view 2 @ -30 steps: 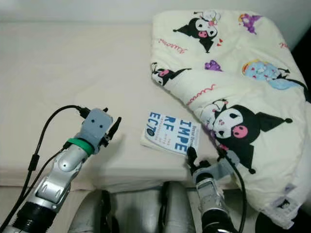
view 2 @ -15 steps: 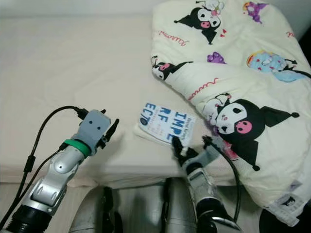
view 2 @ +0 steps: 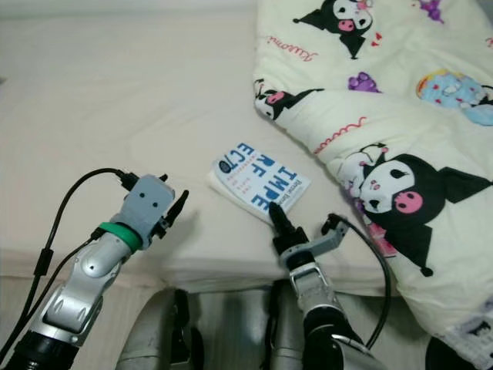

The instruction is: Clean up the room

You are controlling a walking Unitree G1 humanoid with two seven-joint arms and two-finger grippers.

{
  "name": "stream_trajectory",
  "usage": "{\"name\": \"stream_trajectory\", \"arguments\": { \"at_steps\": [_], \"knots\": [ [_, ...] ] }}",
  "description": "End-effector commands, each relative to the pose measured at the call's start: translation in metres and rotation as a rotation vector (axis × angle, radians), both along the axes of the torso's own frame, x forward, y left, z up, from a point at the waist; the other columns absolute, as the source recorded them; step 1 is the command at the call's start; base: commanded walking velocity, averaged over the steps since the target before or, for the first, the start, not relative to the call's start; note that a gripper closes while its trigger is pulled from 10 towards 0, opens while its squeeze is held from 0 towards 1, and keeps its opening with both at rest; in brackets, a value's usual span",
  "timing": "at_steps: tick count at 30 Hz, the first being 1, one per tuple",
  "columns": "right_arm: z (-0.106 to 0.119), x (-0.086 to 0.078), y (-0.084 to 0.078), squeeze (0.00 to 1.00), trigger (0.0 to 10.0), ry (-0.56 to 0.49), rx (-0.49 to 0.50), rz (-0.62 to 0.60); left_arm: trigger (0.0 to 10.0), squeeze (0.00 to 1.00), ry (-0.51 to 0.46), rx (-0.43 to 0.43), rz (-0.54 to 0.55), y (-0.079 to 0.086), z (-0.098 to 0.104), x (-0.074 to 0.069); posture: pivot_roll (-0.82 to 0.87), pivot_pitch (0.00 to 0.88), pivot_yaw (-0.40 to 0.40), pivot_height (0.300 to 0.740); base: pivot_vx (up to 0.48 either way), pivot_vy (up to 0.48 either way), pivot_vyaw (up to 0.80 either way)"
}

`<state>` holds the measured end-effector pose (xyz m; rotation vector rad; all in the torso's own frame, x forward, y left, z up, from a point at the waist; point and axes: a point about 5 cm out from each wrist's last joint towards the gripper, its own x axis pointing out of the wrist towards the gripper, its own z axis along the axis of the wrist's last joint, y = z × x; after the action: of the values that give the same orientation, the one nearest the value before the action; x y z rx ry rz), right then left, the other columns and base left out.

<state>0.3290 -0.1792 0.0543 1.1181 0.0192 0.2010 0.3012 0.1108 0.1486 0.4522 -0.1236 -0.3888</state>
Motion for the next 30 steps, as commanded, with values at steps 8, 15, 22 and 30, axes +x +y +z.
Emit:
{"name": "stream_trajectory", "arguments": {
  "at_steps": [8, 15, 22, 30],
  "knots": [
    [-0.011, 0.001, 0.007, 0.00, 10.0, 0.162, 0.043, 0.018, 10.0, 0.00, 0.037, 0.031, 0.014, 0.006, -0.007, -0.009, 0.13, 0.283, 0.177, 0.612, 0.000, 0.000, 0.00],
    [-0.008, 0.005, 0.003, 0.00, 10.0, 0.220, -0.003, 0.019, 10.0, 0.00, 0.051, 0.028, 0.022, 0.006, -0.009, -0.015, 0.14, 0.299, 0.170, 0.612, 0.000, 0.000, 0.00],
    [0.021, 0.020, -0.001, 0.00, 0.0, 0.043, 0.028, 0.047, 10.0, 0.00, 0.052, 0.031, 0.047, 0.011, -0.008, -0.014, 0.15, 0.297, 0.160, 0.612, 0.000, 0.000, 0.00],
    [0.040, 0.027, 0.001, 0.00, 0.0, -0.104, 0.060, 0.124, 10.0, 0.00, 0.049, 0.018, 0.054, 0.006, -0.007, -0.011, 0.13, 0.271, 0.145, 0.612, 0.000, 0.000, 0.00]
  ]
}}
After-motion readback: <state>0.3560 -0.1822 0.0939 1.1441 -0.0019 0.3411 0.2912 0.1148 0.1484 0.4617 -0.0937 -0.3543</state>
